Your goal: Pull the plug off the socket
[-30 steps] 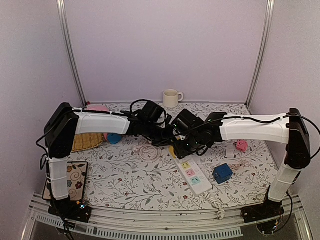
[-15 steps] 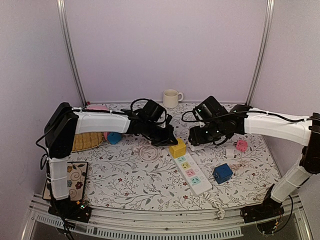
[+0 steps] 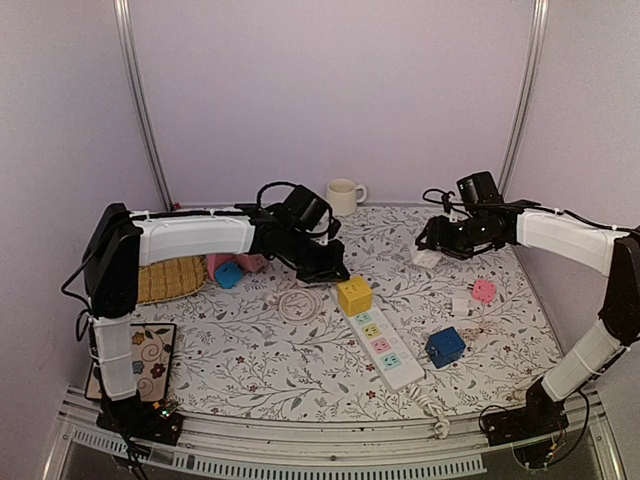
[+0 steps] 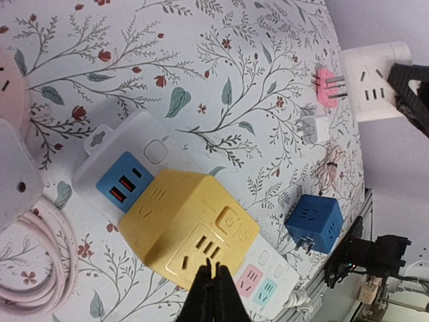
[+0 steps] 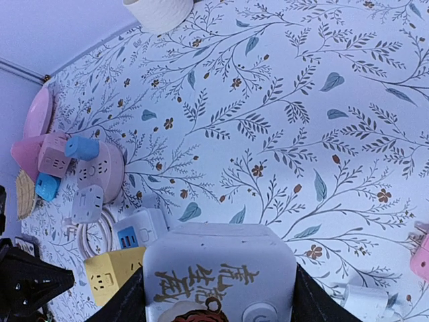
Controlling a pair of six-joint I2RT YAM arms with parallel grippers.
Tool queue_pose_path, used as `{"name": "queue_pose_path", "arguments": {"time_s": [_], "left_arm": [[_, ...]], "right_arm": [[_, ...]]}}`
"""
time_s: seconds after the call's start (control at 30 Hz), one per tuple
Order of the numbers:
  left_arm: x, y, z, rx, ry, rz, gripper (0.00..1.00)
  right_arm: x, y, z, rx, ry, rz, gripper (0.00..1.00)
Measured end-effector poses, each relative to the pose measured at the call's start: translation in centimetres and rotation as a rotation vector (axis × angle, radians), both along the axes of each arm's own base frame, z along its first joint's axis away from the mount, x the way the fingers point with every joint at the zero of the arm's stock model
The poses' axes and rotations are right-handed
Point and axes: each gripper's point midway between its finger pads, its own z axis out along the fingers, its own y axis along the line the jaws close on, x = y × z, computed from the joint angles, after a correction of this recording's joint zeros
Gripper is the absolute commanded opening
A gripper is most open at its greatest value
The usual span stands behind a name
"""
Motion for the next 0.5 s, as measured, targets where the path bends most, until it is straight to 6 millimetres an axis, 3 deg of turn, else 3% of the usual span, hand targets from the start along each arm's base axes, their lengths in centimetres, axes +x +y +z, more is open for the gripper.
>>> {"name": "queue_pose_path", "arguments": {"time_s": [0.13,0.3,0.5], "left_arm": [[-0.5,1.4,2.7,-0.012,-0.045,0.023,0.01],[-1.6,3.7,5.4,-0.026,-0.094,0.055,0.01],[-2.6,6.0,4.9,0.002,-0.097,0.096,0.02]], "right_arm": [[1.9,-0.4,-1.1,0.097,0.030,-0.011,0.32],[3.4,-0.5,-4.4,0.187,0.113,-0.020,0.32],[3.9,-0.4,-7.9,0.244,0.198,-0.024,0.34]]}}
